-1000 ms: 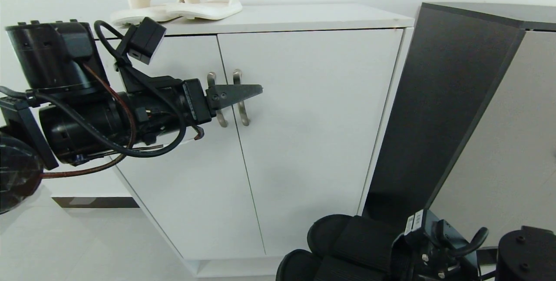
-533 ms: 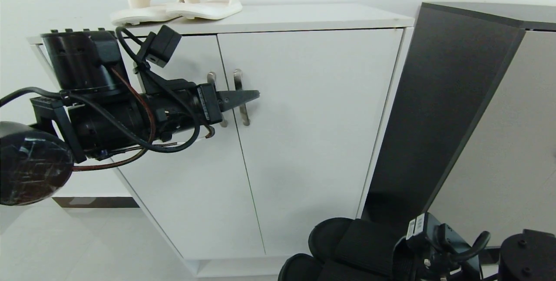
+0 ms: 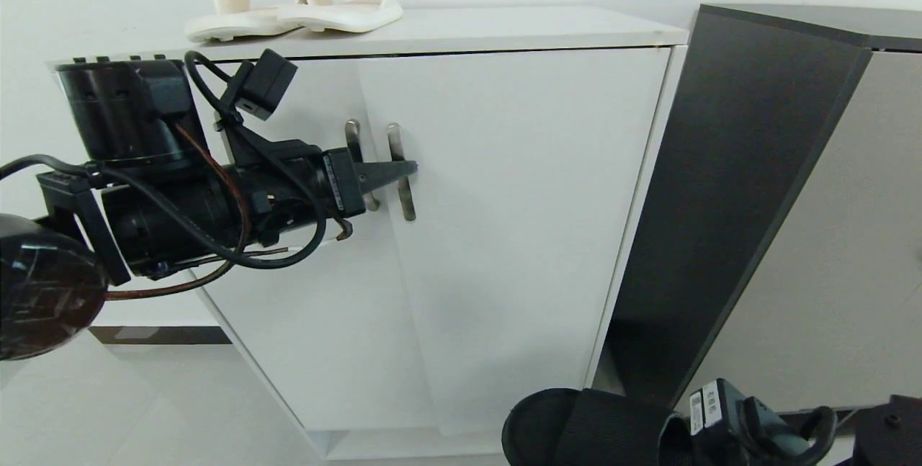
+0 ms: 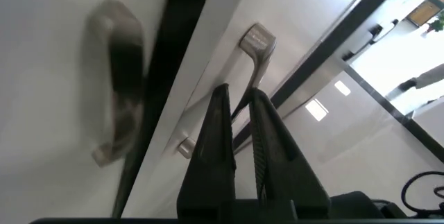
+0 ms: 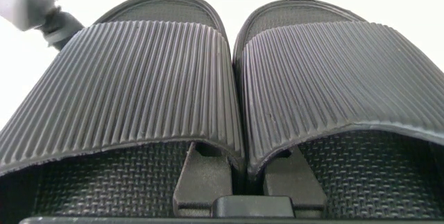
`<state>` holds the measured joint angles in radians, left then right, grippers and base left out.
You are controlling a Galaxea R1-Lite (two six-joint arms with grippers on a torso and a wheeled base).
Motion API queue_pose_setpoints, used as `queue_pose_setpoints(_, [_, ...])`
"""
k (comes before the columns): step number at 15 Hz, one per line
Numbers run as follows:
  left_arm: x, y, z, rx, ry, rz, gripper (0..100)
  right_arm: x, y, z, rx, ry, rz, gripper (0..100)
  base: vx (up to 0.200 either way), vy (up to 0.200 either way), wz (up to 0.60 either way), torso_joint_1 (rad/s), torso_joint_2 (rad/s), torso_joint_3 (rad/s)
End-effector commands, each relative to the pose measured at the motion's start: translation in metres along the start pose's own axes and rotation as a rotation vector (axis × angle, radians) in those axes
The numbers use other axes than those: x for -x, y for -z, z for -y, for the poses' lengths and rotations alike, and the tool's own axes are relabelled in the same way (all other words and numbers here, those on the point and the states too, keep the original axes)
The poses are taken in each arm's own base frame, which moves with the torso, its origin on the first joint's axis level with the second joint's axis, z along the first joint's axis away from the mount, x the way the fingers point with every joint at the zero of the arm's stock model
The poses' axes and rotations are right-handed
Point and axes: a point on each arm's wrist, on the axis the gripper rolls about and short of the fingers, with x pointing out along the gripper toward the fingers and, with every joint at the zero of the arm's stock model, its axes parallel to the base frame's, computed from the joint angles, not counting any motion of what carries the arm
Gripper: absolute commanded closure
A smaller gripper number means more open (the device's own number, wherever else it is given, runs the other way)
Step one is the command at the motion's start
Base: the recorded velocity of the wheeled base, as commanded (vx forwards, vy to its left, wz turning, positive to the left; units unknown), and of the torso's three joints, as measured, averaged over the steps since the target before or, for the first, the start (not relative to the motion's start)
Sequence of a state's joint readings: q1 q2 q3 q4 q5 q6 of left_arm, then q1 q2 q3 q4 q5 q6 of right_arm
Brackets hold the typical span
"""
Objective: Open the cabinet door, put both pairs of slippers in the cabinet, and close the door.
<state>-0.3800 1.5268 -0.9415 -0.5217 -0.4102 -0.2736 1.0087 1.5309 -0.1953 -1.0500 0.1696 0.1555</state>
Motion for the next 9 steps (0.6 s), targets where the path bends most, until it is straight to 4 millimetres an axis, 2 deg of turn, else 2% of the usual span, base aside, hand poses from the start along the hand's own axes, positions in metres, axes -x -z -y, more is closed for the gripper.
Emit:
queue_pose_setpoints(1, [0.019,0.002,0.016,-0.017,-0.012,0.021,100,0.006,-0.001,-0.001,0.006,-0.015,0.015,100,0.000,0.000,0.00,0.000,0.00,0.000])
queue_pose_setpoints(7, [0.084,0.029,0.045,-0.026,-0.003,0.037,100,0.003,0.002,0.000,0.024,-0.009,-0.004,100,0.000,0.000,0.00,0.000,0.00,0.000])
queue_pose_setpoints(9, [0.103,0.032,0.052,-0.043,0.008,0.071,100,0.002,0.003,0.001,0.029,-0.004,-0.014,100,0.000,0.000,0.00,0.000,0.00,0.000])
